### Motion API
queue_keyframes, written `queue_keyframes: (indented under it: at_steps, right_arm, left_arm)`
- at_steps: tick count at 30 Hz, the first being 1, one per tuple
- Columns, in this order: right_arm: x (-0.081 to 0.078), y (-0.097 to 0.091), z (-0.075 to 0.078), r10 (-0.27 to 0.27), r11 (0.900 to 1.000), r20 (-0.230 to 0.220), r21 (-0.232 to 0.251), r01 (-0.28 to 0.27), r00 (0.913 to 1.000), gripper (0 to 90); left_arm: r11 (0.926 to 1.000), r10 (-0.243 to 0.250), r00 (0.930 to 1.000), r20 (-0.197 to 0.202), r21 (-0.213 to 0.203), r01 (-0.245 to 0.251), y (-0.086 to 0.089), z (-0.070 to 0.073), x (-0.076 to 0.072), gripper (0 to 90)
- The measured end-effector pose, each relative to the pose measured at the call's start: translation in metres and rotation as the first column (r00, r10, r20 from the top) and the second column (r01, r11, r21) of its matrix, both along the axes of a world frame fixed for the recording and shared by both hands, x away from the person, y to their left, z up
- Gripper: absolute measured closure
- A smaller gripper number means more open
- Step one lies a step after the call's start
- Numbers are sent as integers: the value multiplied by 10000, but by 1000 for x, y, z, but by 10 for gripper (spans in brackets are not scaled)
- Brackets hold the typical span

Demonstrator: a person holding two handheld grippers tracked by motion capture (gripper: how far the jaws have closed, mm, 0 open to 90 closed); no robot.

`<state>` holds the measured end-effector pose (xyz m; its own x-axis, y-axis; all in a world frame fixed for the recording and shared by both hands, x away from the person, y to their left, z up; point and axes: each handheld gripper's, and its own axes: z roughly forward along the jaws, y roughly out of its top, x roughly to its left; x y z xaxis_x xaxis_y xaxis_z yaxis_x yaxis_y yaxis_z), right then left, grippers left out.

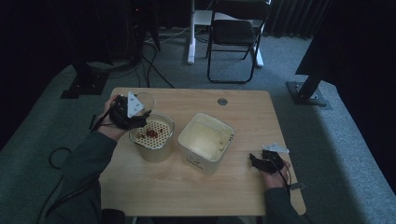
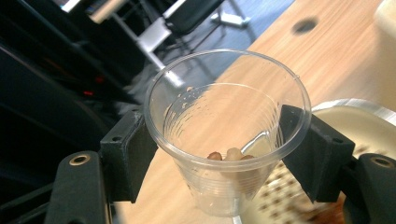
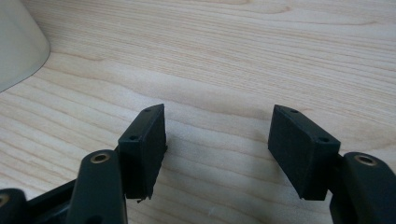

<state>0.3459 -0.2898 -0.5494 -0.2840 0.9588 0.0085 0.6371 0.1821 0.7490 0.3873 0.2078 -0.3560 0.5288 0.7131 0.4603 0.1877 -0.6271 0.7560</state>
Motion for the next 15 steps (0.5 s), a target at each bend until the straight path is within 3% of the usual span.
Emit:
queue_keyframes:
  at_steps: [2,4,7,10,15]
  right_arm:
    - [0,0,0,-6,10000,3,0,6,10000,366]
    - [0,0,0,-13,10000,2,0,13,10000,365]
    - [0,0,0,-13,10000,-1,4,13,10000,365]
    - [0,0,0,-11,10000,-2,9,11,10000,365]
    - [0,0,0,-15,10000,-2,9,15,10000,365]
  left_arm:
    - [9953,-282,9984,-483,-940,236,1,4,3,295]
    - [9843,-591,9933,-991,-1713,414,2,8,6,295]
    - [9688,-917,9880,-1244,-2404,597,0,11,9,295]
    - [9613,-1246,9830,-1345,-2618,861,-6,13,7,294]
    - [9589,-1533,9781,-1410,-2602,1128,-22,14,5,291]
